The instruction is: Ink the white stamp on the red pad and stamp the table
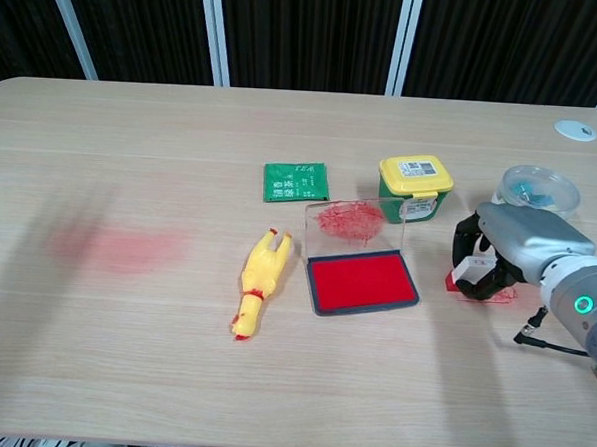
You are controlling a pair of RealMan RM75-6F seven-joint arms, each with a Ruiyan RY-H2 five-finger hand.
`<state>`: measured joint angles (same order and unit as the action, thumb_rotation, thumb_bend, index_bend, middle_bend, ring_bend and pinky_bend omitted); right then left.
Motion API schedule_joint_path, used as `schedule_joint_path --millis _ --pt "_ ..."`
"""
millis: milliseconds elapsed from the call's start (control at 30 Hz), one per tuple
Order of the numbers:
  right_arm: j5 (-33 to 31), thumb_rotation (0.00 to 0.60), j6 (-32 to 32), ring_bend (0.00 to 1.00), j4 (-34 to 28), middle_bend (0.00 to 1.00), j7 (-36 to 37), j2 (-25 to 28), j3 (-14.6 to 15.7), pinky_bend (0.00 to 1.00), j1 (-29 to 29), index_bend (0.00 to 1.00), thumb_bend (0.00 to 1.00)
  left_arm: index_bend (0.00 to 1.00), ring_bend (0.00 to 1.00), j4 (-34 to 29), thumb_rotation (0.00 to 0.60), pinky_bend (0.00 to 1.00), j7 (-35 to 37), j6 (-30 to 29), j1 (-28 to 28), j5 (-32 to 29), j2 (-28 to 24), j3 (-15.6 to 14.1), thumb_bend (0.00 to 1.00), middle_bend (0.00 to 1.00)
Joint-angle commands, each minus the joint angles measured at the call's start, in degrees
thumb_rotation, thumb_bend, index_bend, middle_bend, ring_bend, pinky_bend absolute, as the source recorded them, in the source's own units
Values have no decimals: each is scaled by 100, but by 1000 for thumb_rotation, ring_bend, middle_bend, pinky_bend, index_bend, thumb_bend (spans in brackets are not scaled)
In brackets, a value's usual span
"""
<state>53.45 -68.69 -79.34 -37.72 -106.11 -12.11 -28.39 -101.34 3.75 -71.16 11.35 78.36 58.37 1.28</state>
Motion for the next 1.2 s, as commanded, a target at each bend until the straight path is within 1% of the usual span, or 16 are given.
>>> schedule_joint_path --millis 33,67,167,333,433,533,733,900,967,1133,1200 --pt "-42 600 2 294 -24 378 -48 8 -11 303 -13 492 358 0 0 -1 600 0 -1 2 1 1 -1 -1 0 0" --pt "-68 600 3 290 -37 371 -77 13 -17 302 -20 481 354 0 0 -2 600 0 0 4 2 2 -2 -1 0 0" --pt "-119 600 2 262 -60 329 -136 20 -22 297 -32 406 318 0 0 -3 600 0 2 6 1 0 -4 -2 0 0" --pt "-222 600 -9 177 -122 216 -260 36 -32 274 -57 230 245 0 0 -3 600 0 8 7 1 0 -6 -1 0 0" --pt "-258 600 -21 123 -160 151 -312 50 -27 262 -65 161 215 0 0 -3 600 0 10 3 0 4 -7 -1 0 0" --pt "-253 600 -46 107 -220 128 -335 77 -10 259 -64 138 207 0 0 2 600 0 11 2 0 5 -6 0 0 0" --pt "-57 600 -202 102 -524 119 -344 290 92 259 -8 130 203 0 0 10 600 0 5 -4 -1 14 -1 -2 0 0" --pt "462 600 -490 91 -1070 106 -280 826 333 254 153 122 201 0 0 18 600 0 -4 -39 -15 50 0 -11 0 0" --pt "691 600 -616 68 -1276 85 -193 1075 429 239 242 99 196 0 0 20 600 0 -5 -55 -21 65 1 -14 0 0" --pt "1356 600 -977 2 -1829 7 187 1888 705 209 546 4 152 0 0 40 600 0 -48 -110 -41 119 13 -28 0 0" --pt "1662 600 -1163 0 -1981 0 362 2241 848 200 700 0 132 0 0 49 600 0 -79 -140 -52 142 21 -35 0 0"
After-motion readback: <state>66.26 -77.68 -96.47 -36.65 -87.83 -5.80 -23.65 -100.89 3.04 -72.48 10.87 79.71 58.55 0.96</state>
